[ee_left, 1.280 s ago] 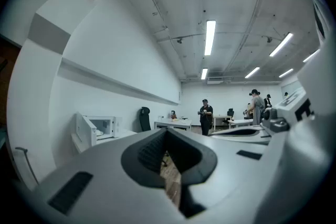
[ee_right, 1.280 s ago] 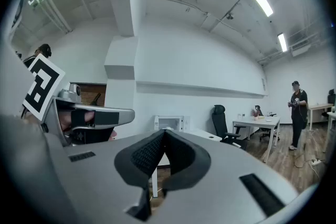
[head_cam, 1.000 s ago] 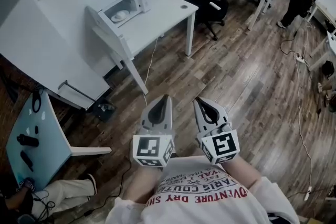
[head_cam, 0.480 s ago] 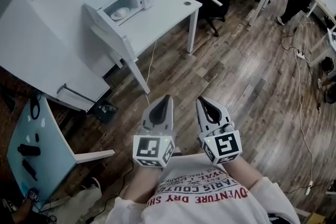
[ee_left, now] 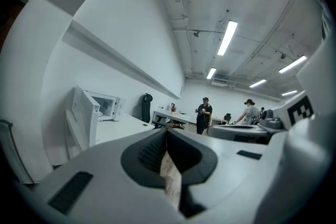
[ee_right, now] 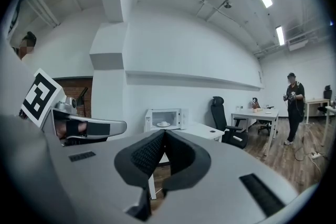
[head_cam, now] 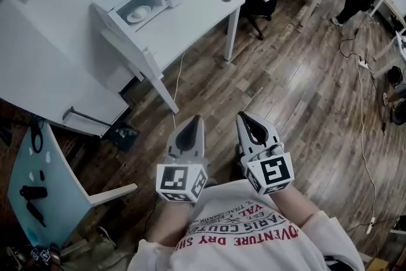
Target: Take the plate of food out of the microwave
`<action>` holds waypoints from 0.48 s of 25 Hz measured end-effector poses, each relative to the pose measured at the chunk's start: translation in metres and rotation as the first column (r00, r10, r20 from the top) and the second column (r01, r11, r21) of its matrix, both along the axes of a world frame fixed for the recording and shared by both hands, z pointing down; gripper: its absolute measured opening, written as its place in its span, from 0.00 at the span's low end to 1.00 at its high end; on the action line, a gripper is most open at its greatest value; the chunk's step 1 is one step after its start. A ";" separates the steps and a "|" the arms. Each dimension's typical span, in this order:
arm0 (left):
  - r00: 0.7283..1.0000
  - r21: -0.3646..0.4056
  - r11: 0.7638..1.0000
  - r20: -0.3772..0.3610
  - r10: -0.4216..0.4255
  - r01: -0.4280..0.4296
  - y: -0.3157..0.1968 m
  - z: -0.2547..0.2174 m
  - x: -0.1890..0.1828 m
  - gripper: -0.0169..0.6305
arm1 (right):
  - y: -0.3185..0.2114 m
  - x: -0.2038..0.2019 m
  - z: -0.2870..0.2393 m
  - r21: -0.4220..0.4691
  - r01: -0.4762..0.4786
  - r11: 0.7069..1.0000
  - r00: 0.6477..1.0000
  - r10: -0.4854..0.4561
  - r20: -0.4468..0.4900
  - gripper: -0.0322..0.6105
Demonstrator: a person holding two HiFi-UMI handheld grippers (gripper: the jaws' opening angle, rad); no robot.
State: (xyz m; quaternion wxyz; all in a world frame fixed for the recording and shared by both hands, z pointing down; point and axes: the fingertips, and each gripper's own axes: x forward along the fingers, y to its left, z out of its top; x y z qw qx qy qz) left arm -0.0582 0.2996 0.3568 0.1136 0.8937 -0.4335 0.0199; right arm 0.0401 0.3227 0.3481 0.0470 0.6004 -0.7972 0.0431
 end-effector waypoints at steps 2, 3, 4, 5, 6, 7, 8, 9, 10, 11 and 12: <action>1.000 0.010 1.000 0.006 -0.020 0.020 -0.017 -0.001 0.009 0.04 | -0.020 0.009 0.000 0.007 0.024 1.000 1.000 -0.024 0.002 0.07; 0.999 0.014 0.999 0.008 -0.035 0.035 -0.025 -0.001 0.013 0.04 | -0.030 0.013 0.000 0.008 0.039 0.999 0.999 -0.039 0.004 0.07; 0.999 0.016 0.998 0.009 -0.053 0.053 -0.035 -0.002 0.018 0.04 | -0.041 0.019 0.000 0.009 0.056 0.998 0.998 -0.056 0.007 0.07; 0.997 0.017 0.997 0.010 -0.071 0.071 -0.045 -0.002 0.024 0.04 | -0.053 0.024 0.000 0.010 0.075 0.997 0.997 -0.075 0.009 0.07; 0.996 0.017 0.996 0.010 -0.088 0.088 -0.055 -0.002 0.030 0.04 | -0.064 0.031 -0.001 0.011 0.094 0.995 0.995 -0.094 0.012 0.07; 0.995 0.017 0.995 0.010 -0.103 0.103 -0.065 -0.004 0.038 0.04 | -0.075 0.038 -0.003 0.012 0.113 0.994 0.994 -0.113 0.014 0.07; 0.993 0.017 0.993 0.008 -0.117 0.117 -0.074 -0.005 0.047 0.04 | -0.086 0.046 -0.004 0.011 0.131 0.991 0.991 -0.131 0.016 0.07; 0.991 0.017 0.991 0.005 -0.132 0.132 -0.084 -0.008 0.055 0.04 | -0.097 0.053 -0.006 0.011 0.149 0.989 0.989 -0.149 0.017 0.07; 0.989 0.017 0.989 0.001 -0.150 0.150 -0.094 -0.010 0.062 0.04 | -0.108 0.061 -0.008 0.011 0.169 0.986 0.985 -0.169 0.016 0.07; 0.986 0.014 0.986 -0.006 -0.169 0.169 -0.105 -0.012 0.069 0.04 | -0.120 0.067 -0.010 0.012 0.191 0.982 0.982 -0.191 0.013 0.07; 0.982 0.008 0.982 -0.016 -0.188 0.188 -0.115 -0.013 0.075 0.04 | -0.130 0.074 -0.011 0.013 0.212 0.977 0.977 -0.212 0.010 0.07</action>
